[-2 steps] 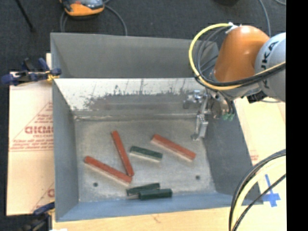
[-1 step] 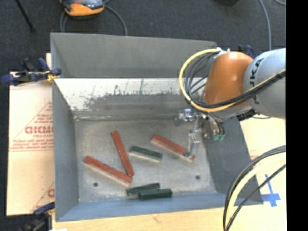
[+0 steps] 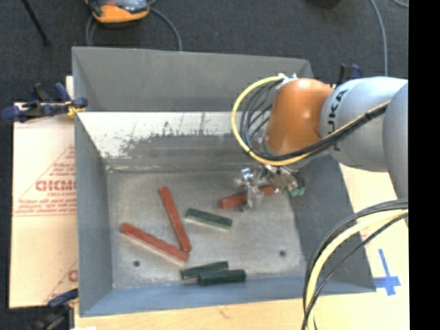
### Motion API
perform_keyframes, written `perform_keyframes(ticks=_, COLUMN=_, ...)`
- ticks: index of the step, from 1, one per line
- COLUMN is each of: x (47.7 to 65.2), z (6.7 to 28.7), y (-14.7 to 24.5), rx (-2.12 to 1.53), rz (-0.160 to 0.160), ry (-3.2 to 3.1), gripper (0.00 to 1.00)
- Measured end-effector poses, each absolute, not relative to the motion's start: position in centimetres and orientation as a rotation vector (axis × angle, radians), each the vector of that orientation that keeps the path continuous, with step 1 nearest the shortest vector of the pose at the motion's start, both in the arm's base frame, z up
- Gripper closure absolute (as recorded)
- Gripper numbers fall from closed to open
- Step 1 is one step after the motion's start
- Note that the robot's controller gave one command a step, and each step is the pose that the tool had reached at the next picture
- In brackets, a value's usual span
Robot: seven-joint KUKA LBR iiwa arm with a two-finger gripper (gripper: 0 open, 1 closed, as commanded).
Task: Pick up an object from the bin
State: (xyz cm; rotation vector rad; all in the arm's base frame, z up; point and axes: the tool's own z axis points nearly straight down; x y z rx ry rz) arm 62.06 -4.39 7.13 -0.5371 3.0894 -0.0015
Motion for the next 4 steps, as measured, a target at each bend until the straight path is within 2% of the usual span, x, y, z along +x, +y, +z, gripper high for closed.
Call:
perform_keyframes(ticks=1, x=62.1, z=7.1, y=-4.4, rx=-0.537, rz=-0.001, ry=3.09, gripper=0.0)
perform_keyframes(ticks=2, x=62.1, z=7.1, y=-4.4, rx=-0.537, rz=-0.002, ry=3.089, gripper=1.0)
perform_keyframes(ticks=3, x=62.1, z=7.1, y=-4.4, rx=-0.537, rz=-0.002, ry=3.089, gripper=1.0)
perform_keyframes(ticks=4, x=61.6, z=20.3, y=-5.4, rx=-0.601, rz=-0.003, ry=3.078, gripper=1.0)
